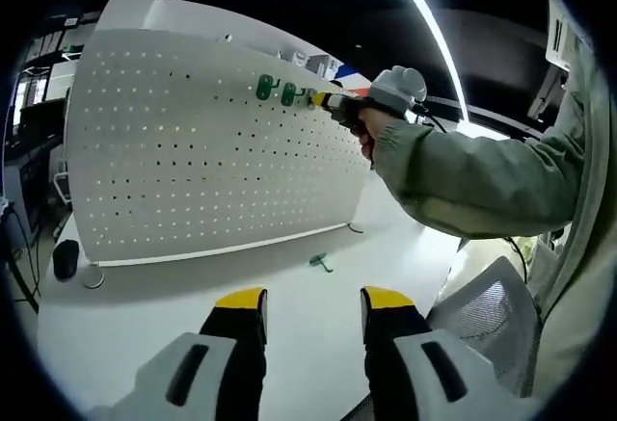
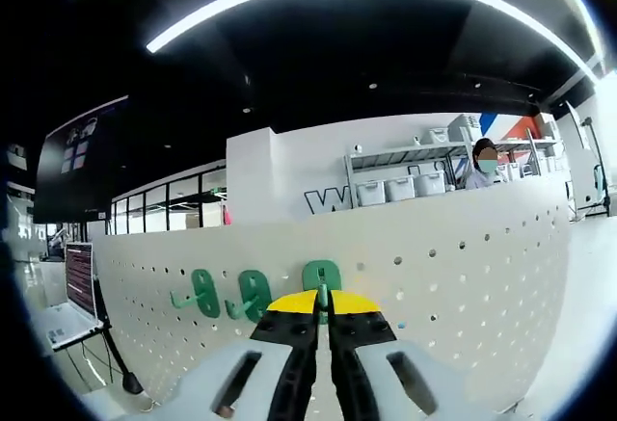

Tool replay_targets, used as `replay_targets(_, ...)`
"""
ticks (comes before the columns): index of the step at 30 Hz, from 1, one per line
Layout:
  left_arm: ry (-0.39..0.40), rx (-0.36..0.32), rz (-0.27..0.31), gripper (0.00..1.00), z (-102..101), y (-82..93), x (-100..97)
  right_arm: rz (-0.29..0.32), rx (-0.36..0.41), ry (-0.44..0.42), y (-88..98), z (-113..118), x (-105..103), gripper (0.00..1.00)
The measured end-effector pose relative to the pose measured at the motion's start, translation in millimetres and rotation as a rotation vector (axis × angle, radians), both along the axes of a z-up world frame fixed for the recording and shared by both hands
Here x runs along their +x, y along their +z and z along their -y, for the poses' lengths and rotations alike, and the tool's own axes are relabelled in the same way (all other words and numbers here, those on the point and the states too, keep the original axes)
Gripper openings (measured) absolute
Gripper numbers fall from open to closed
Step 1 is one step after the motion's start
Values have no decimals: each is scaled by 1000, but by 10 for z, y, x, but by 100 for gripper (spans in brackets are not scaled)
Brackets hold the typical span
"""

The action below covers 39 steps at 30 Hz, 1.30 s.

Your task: Insert the hook assembly into the mounting plate slot until the hook locks in place.

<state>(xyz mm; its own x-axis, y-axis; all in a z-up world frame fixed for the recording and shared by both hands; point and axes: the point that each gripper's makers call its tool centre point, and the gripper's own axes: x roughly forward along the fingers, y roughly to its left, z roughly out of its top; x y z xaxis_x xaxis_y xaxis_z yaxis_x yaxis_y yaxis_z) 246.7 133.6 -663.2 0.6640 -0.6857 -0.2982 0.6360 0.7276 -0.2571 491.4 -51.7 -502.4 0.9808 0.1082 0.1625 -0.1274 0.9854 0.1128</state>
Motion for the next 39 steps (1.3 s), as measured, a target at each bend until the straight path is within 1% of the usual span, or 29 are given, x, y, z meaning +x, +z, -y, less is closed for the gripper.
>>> replay_targets(8, 3, -3, -2, 40, -1, -5, 24, -4, -1, -14, -20, 10, 44, 0)
replay_targets(25, 4, -5, 1, 40, -10, 5, 16, -12, -7, -10, -21, -11, 20, 1)
replay_targets(36, -2, -4, 5, 40, 3, 30, 1, -15, -31, -6, -20, -23, 13, 1)
replay_targets(39, -2, -3, 6, 40, -1, 33, 5, -16, -50, -10, -24, -28, 15, 2)
